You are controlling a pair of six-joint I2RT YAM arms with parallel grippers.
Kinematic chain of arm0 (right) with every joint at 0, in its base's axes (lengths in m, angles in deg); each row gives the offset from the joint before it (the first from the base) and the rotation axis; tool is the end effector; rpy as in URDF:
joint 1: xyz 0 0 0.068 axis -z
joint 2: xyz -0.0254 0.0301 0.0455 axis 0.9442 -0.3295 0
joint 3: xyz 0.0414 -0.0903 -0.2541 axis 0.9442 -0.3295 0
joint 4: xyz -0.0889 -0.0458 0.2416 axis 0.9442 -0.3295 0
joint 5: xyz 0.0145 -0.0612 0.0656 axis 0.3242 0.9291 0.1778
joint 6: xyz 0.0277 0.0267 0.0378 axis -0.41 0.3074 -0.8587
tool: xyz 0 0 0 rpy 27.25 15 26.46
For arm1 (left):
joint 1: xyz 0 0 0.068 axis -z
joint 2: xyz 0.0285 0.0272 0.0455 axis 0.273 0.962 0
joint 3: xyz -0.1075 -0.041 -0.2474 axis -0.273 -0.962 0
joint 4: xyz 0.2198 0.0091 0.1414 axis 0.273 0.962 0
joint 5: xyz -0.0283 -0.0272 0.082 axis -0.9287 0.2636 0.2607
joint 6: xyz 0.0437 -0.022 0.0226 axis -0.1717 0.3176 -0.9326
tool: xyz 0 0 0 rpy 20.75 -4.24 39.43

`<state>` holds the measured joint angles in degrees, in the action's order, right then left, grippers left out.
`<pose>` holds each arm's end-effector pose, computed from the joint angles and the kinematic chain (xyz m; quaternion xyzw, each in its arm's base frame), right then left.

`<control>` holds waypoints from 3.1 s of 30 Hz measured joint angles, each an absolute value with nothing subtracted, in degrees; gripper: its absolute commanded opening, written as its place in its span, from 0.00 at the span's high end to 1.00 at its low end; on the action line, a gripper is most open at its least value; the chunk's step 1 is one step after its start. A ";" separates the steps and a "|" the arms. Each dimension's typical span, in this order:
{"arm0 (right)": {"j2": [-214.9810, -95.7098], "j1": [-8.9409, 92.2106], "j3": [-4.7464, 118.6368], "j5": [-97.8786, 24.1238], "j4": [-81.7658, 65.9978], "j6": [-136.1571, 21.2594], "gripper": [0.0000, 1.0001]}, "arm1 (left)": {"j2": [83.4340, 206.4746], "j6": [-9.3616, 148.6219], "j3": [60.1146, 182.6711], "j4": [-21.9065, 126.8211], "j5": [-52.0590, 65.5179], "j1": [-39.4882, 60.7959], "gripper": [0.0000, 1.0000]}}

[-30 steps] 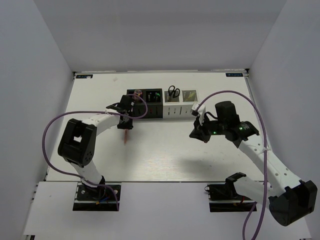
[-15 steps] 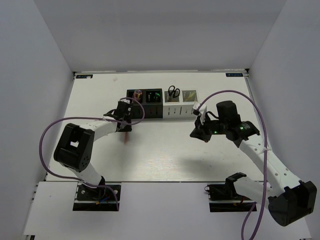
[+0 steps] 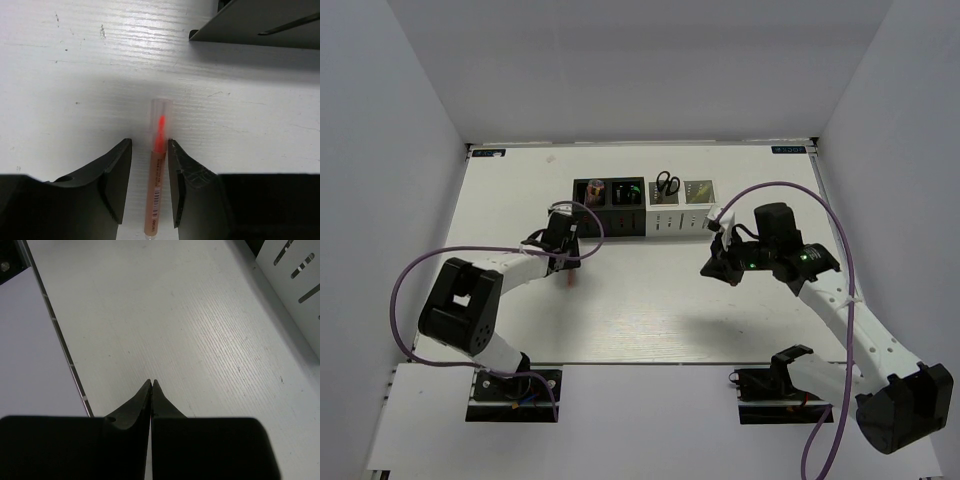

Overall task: Sort the stationery into containers
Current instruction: Grab a piece of stationery with the left arm, then place the stationery into the container

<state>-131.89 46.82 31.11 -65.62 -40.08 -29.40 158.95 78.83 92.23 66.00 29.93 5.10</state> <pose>0.1810 0.1036 0.2957 -0.4520 0.7468 0.2930 0.3900 0.2717 -0.0942 0.1497 -0.0347 0.9528 0.0189 0.3012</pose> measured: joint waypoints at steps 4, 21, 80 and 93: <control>-131.61 46.97 31.11 -65.86 -40.08 -29.29 1.00 | 157.77 79.77 90.22 63.86 30.69 5.10 0.55; -131.13 47.28 31.11 -66.80 -40.08 -29.23 1.00 | 154.30 81.71 85.21 61.43 33.89 5.74 0.65; -127.72 52.28 23.37 -30.69 -25.07 -36.94 1.00 | 192.99 71.42 148.31 39.86 4.75 25.87 1.00; -127.58 52.37 22.74 -31.43 -24.98 -36.92 1.00 | 196.05 67.42 148.31 39.34 4.95 25.89 0.49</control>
<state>-127.58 52.37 22.74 -31.43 -24.98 -36.92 196.05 67.42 148.31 39.34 4.95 25.89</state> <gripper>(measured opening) 0.002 0.309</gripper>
